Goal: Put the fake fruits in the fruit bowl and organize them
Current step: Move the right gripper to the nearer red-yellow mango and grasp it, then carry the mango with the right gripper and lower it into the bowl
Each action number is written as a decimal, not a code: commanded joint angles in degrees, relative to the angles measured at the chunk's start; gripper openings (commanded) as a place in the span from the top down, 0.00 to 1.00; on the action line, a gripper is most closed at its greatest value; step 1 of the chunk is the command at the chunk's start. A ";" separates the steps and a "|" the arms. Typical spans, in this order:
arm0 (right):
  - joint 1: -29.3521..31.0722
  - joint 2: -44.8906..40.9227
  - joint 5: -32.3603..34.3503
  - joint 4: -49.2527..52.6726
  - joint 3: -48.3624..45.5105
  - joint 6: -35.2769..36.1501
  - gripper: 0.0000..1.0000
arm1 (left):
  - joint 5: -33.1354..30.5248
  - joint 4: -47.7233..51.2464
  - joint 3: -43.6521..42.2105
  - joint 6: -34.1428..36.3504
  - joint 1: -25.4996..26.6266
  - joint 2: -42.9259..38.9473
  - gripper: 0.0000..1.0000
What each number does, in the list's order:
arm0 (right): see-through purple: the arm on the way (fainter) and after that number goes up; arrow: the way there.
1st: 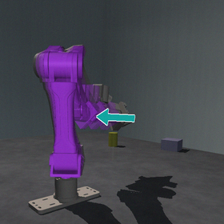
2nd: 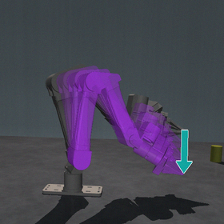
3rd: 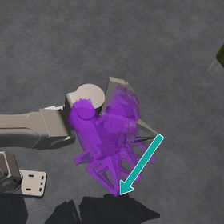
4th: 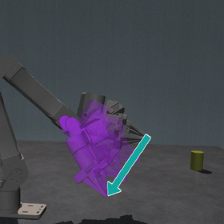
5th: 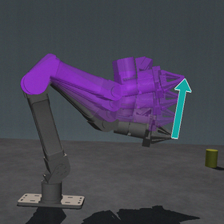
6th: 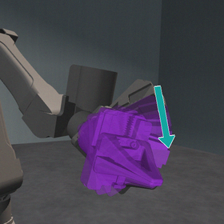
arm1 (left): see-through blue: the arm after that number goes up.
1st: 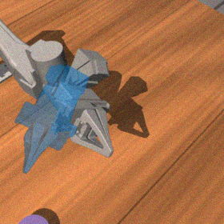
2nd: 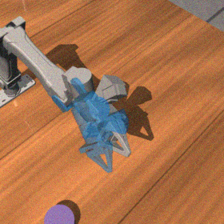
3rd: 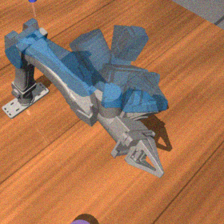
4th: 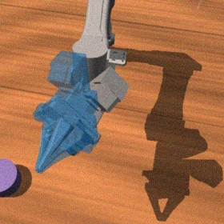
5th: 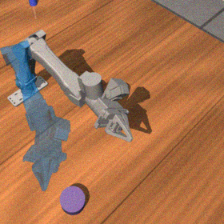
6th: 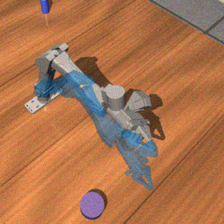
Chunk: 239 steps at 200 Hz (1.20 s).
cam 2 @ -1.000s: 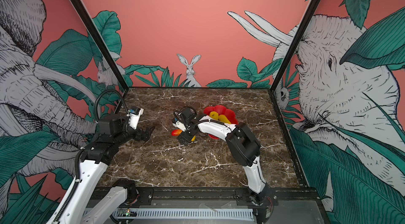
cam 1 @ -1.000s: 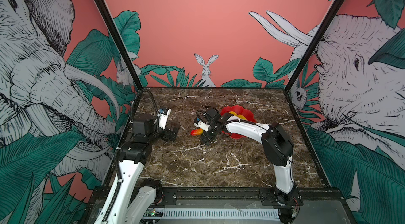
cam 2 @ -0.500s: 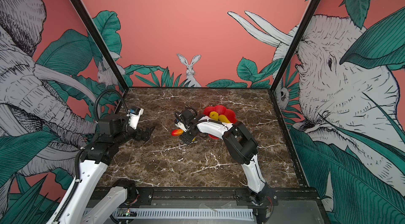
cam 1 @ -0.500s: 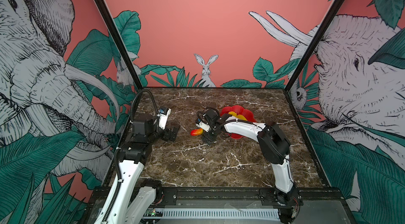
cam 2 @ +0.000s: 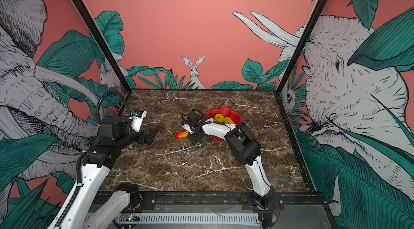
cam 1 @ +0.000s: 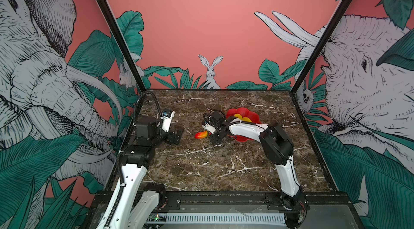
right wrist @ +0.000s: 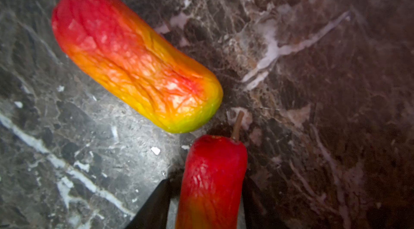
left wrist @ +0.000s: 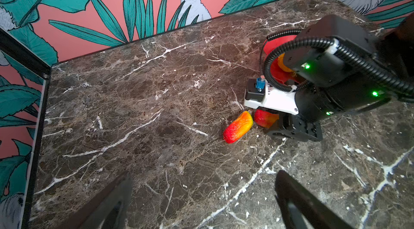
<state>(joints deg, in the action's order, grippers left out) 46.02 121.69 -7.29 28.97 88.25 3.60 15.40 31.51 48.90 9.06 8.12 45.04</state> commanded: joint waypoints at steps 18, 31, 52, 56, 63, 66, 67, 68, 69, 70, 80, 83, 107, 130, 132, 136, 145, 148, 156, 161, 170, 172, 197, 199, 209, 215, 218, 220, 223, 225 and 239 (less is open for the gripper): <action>-0.14 -0.95 0.08 0.12 -0.35 -0.43 0.69 | -0.19 0.65 -0.08 0.35 -0.05 -0.96 0.00; -0.14 -2.17 0.18 0.42 -0.62 -0.39 0.75 | -0.28 0.61 -0.05 0.35 -0.08 -1.00 0.00; -0.31 -4.99 0.26 1.60 -0.93 0.25 0.85 | -0.24 0.63 -0.08 0.38 -0.05 -1.09 0.00; -0.39 -5.93 0.15 1.69 -1.12 0.27 0.86 | -0.26 0.58 -0.04 0.37 -0.07 -1.09 0.00; -0.53 -7.40 -0.23 1.57 -1.52 0.15 0.88 | -0.28 0.65 -0.08 0.40 -0.12 -1.09 0.00; -0.64 -8.01 -0.51 1.47 -1.77 0.04 0.88 | -0.28 0.66 -0.05 0.37 -0.04 -1.09 0.00; -0.70 -8.20 -0.61 1.41 -1.81 -0.02 0.89 | -0.28 0.66 -0.05 0.36 -0.04 -1.09 0.00; -0.73 -8.43 -0.75 1.34 -1.92 -0.05 0.89 | -0.28 0.66 -0.09 0.35 -0.08 -1.09 0.00; -0.74 -8.68 -0.90 1.26 -2.02 -0.11 0.90 | -0.28 0.66 -0.06 0.35 -0.06 -1.09 0.00; -0.79 -8.85 -0.98 1.22 -2.11 -0.14 0.90 | -0.28 0.66 -0.05 0.35 -0.05 -1.09 0.00; -1.10 -11.05 -1.96 0.92 -2.91 -0.41 0.91 | -0.32 0.74 -0.09 0.35 -0.06 -1.09 0.00; -1.23 -11.68 -2.16 0.84 -3.11 -0.43 0.91 | -0.29 0.75 -0.12 0.34 -0.09 -1.09 0.00; -2.28 -16.51 -2.40 0.65 -4.60 -0.87 0.92 | -0.30 0.72 -0.17 0.34 -0.10 -1.35 0.00; -3.75 -19.84 0.45 -0.17 -6.42 -0.35 0.91 | -0.28 0.68 -0.13 0.34 -0.09 -1.35 0.00; -3.97 -19.94 0.90 -0.26 -6.60 -0.35 0.91 | -0.24 0.71 -0.17 0.34 -0.05 -1.35 0.00; -4.35 -20.30 1.74 -0.39 -6.95 -0.34 0.91 | -0.27 0.68 -0.15 0.34 -0.12 -1.35 0.00; -5.26 -20.52 3.78 -0.43 -7.29 -0.43 0.91 | -0.28 0.68 -0.15 0.34 -0.05 -1.44 0.00; -5.54 -20.53 4.47 -0.34 -7.30 -0.51 0.91 | -0.28 0.69 -0.15 0.34 -0.11 -1.44 0.00; -6.10 -20.37 6.80 0.02 -7.43 -0.68 0.91 | -0.35 0.74 -0.14 0.34 -0.05 -1.53 0.00; -6.48 -20.23 7.98 0.12 -7.62 -0.69 0.91 | -0.37 0.75 -0.15 0.34 -0.04 -1.61 0.00; -7.00 -20.15 9.42 0.21 -8.11 -0.57 0.91 | -0.46 0.74 -0.24 0.34 -0.04 -1.62 0.00; -7.13 -20.12 9.76 0.16 -8.27 -0.49 0.91 | -0.41 0.75 -0.29 0.34 -0.08 -1.57 0.00; -8.48 -19.92 11.69 0.16 -10.24 0.89 0.91 | -0.47 0.75 -0.21 0.34 -0.11 -1.52 0.00; -8.53 -19.85 11.64 0.20 -10.45 1.06 0.91 | -0.46 0.75 -0.15 0.34 -0.07 -1.53 0.00; -9.22 -19.74 11.19 0.44 -11.09 2.01 0.90 | -0.37 0.67 -0.13 0.35 -0.10 -1.53 0.00; -9.61 -19.48 11.16 0.82 -11.41 2.46 0.90 | -0.37 0.75 -0.13 0.34 -0.11 -1.51 0.00; -9.75 -19.35 11.19 1.02 -11.49 2.71 0.90 | -0.37 0.72 -0.13 0.34 -0.11 -1.53 0.00; -9.93 -19.31 11.16 1.16 -11.60 2.86 0.90 | -0.37 0.74 -0.13 0.34 -0.12 -1.53 0.00; -10.05 -19.10 11.16 1.39 -11.68 3.10 0.90 | -0.37 0.75 -0.15 0.34 -0.08 -1.53 0.00; -10.16 -19.01 11.16 1.56 -11.76 3.18 0.90 | -0.37 0.75 -0.13 0.34 -0.11 -1.53 0.00; -10.67 -18.43 11.03 2.80 -11.95 4.22 0.89 | -0.37 0.70 -0.23 0.34 -0.05 -1.46 0.00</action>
<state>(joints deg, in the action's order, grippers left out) 36.16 101.82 2.66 29.71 76.75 5.23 15.33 31.51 48.90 9.08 8.12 44.18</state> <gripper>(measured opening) 0.267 0.997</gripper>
